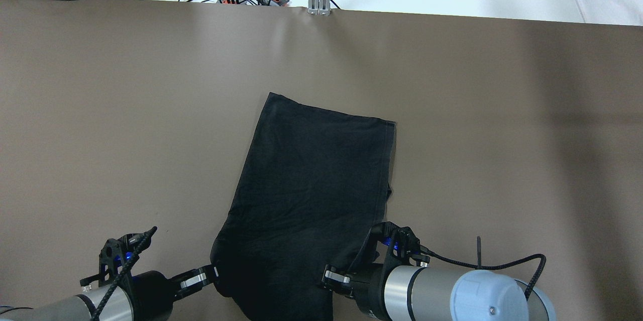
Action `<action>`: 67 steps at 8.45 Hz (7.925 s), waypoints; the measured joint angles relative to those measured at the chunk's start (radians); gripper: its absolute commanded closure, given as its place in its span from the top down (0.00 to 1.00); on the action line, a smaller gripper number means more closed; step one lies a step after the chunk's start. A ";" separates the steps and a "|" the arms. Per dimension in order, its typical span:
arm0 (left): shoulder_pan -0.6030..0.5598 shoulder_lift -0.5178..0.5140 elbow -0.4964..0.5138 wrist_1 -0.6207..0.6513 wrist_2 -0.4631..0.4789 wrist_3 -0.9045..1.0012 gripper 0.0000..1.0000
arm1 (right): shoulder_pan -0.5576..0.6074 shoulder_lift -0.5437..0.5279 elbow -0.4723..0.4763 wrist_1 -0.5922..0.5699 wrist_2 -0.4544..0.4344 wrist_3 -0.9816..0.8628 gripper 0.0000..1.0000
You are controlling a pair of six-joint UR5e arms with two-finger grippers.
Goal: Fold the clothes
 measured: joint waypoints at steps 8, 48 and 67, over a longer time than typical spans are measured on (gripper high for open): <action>-0.360 -0.226 0.203 0.005 -0.251 0.112 0.00 | 0.160 0.049 -0.067 0.001 0.000 -0.001 0.00; -0.719 -0.260 0.403 -0.002 -0.532 0.291 1.00 | 0.401 0.321 -0.723 0.077 -0.063 -0.236 0.93; -1.334 0.164 0.376 0.215 -0.559 1.405 1.00 | 1.022 -0.158 -0.415 -0.367 0.131 -1.804 0.94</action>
